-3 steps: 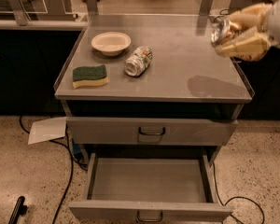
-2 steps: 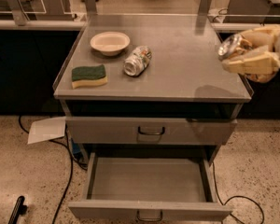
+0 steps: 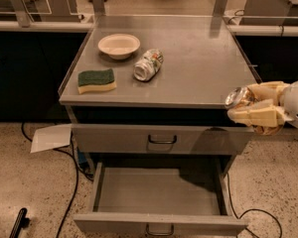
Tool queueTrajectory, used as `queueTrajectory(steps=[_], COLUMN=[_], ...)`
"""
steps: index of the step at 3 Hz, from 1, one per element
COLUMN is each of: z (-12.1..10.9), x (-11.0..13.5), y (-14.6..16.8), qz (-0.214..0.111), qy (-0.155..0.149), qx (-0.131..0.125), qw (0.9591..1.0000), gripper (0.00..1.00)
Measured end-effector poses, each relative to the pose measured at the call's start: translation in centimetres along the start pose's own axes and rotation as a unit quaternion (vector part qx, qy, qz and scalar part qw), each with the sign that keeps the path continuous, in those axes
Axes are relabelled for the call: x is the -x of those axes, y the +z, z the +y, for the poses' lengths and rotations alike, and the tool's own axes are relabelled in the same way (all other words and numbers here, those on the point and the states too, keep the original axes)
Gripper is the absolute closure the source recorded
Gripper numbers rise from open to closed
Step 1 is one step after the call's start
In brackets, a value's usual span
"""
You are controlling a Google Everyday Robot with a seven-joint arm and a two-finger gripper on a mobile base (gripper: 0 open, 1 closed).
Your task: Place orange can into middle drawer
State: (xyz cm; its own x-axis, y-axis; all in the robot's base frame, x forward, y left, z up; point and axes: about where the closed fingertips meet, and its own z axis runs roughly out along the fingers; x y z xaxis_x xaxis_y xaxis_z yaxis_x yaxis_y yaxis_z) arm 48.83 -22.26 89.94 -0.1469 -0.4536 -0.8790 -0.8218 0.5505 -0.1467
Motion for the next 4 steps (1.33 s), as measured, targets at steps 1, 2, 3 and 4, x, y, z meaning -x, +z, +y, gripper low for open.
queueTrajectory(steps=[1,2,3,4], z=[0.0,1.2,3.7,7.2], x=[0.0,-1.5,-5.8,-12.1], y=[0.0,1.5,3.8,6.5], qz=[0.000,-0.002,-0.012,-0.001], qy=[0.000,0.006,0.034,0.081], qx=[0.000,-0.001,-0.015,-0.025], qw=[1.0000,1.0000,0.9992,0.9964], gripper=[1.00,1.00,1.00,1.00])
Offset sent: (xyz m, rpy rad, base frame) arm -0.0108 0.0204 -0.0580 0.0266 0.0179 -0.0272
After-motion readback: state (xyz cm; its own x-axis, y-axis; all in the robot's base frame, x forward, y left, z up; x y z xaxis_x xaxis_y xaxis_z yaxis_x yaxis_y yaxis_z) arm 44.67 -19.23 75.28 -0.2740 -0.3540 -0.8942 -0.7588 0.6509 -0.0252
